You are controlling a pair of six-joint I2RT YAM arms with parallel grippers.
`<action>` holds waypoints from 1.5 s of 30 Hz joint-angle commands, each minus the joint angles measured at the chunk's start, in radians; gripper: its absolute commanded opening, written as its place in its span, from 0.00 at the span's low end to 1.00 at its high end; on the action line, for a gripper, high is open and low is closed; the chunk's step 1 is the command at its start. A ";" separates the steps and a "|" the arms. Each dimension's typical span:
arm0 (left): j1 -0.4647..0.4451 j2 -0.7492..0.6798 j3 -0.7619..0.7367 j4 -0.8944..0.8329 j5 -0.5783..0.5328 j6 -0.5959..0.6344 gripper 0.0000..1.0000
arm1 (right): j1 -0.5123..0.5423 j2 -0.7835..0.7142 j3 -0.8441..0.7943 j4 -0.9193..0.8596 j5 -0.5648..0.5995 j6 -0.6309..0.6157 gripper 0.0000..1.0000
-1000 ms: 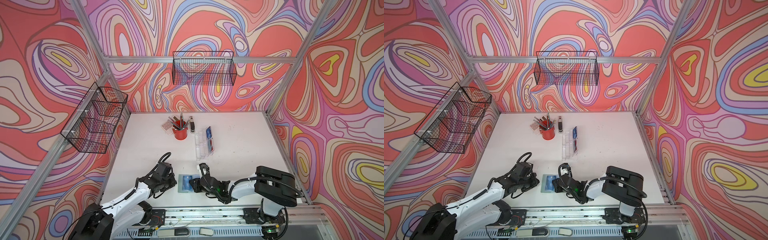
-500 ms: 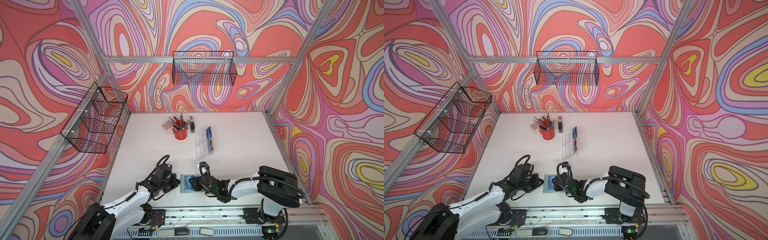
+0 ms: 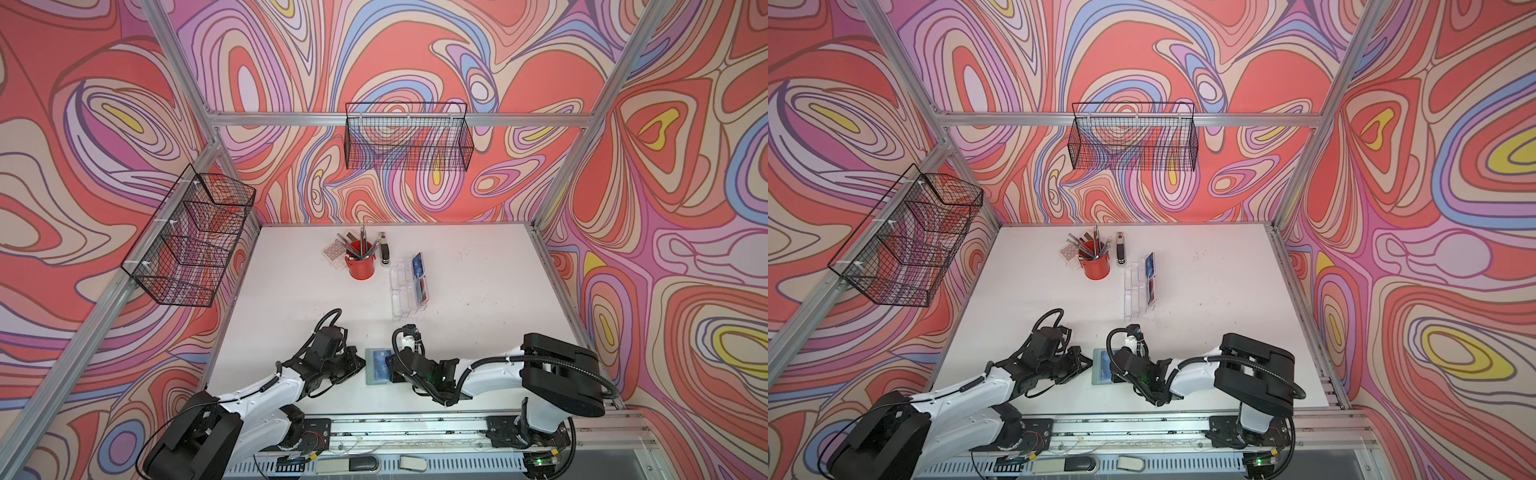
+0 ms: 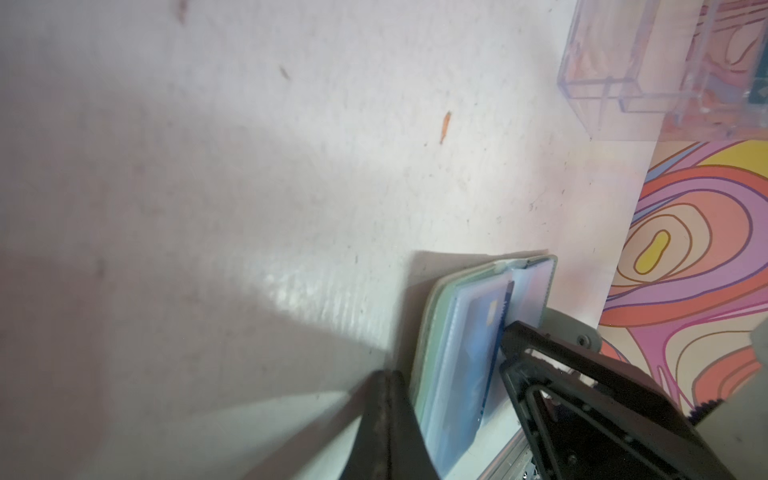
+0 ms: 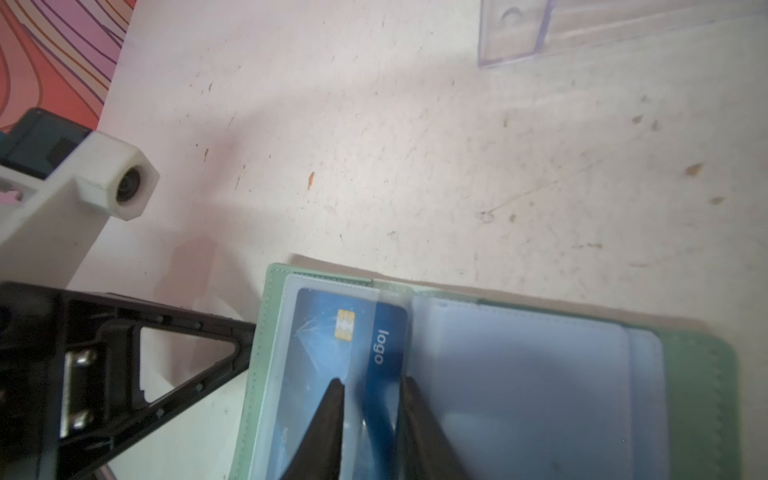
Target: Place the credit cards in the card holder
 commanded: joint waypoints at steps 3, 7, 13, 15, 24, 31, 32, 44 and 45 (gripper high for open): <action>0.001 0.082 -0.014 -0.045 -0.008 -0.002 0.00 | 0.009 -0.014 0.019 -0.073 0.053 0.013 0.29; 0.001 0.105 -0.012 -0.030 -0.002 0.000 0.00 | 0.008 0.027 0.040 -0.050 0.022 0.006 0.31; -0.001 0.102 -0.016 -0.025 0.009 -0.003 0.00 | 0.011 0.076 0.085 -0.002 -0.032 -0.014 0.29; -0.003 0.100 -0.017 -0.025 0.008 -0.001 0.00 | 0.011 0.082 0.099 0.011 -0.042 -0.020 0.29; -0.002 0.111 0.009 -0.088 -0.038 0.015 0.00 | 0.019 0.074 0.088 0.048 -0.043 -0.011 0.25; -0.003 -0.030 0.082 -0.399 -0.242 0.047 0.00 | 0.019 -0.033 -0.020 0.026 0.030 0.028 0.30; -0.002 -0.067 0.083 -0.425 -0.255 0.046 0.00 | 0.019 -0.042 -0.033 0.029 0.030 0.030 0.31; -0.003 -0.341 -0.039 -0.300 -0.075 -0.022 0.15 | 0.020 0.072 -0.005 0.148 -0.093 0.007 0.31; -0.002 -0.335 -0.039 -0.298 -0.071 -0.020 0.15 | 0.019 0.080 -0.001 0.153 -0.098 0.006 0.30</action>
